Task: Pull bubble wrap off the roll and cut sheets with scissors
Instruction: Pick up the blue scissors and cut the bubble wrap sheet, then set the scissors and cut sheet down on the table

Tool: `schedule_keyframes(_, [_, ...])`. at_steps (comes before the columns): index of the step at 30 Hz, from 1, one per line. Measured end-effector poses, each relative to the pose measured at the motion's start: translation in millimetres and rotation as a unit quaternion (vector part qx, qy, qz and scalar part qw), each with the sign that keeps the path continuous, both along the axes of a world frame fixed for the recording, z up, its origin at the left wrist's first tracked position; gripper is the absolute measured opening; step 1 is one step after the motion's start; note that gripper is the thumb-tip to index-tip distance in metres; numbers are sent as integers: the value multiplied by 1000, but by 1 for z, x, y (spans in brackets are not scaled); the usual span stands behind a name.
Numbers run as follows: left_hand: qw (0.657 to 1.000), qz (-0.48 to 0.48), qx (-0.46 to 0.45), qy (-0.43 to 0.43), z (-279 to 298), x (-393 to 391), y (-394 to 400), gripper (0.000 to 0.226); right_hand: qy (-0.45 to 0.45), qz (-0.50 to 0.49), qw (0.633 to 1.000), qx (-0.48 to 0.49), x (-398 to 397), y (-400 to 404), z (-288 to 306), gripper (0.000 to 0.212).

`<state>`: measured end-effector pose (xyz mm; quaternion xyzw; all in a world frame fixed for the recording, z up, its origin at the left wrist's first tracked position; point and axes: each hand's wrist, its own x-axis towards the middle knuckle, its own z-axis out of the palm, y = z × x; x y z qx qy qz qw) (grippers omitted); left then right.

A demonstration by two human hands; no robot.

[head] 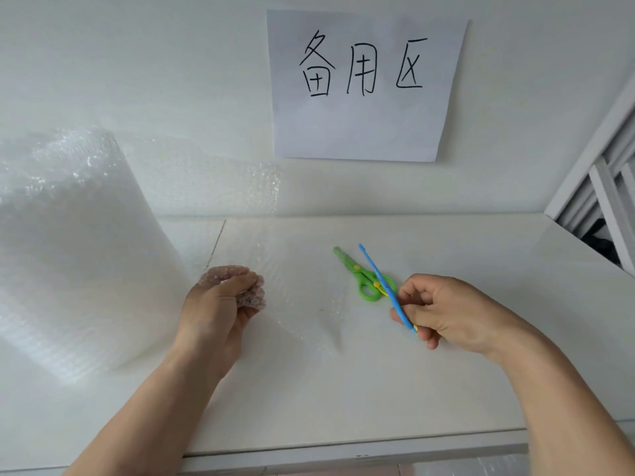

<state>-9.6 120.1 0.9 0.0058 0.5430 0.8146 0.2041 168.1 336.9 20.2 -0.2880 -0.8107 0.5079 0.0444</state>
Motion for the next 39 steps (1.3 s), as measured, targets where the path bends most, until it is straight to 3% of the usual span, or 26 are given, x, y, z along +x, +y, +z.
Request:
schedule_keyframes(15, [1000,-10,-8,13,1,1,0,16,21,-121,982,144,-9,-3,-18,9])
schedule_keyframes(29, [999,-40,-4,-14,3,1,-5,16,10,-81,948,307,-5,-16,-19,9])
schedule_keyframes(34, [998,-62,-12,-29,3,-3,-7,12,40,-61,931,359,-12,-35,-15,29])
schedule_keyframes(39, [996,-69,-9,-47,5,2,-7,5,72,49,922,378,-19,-47,-20,66])
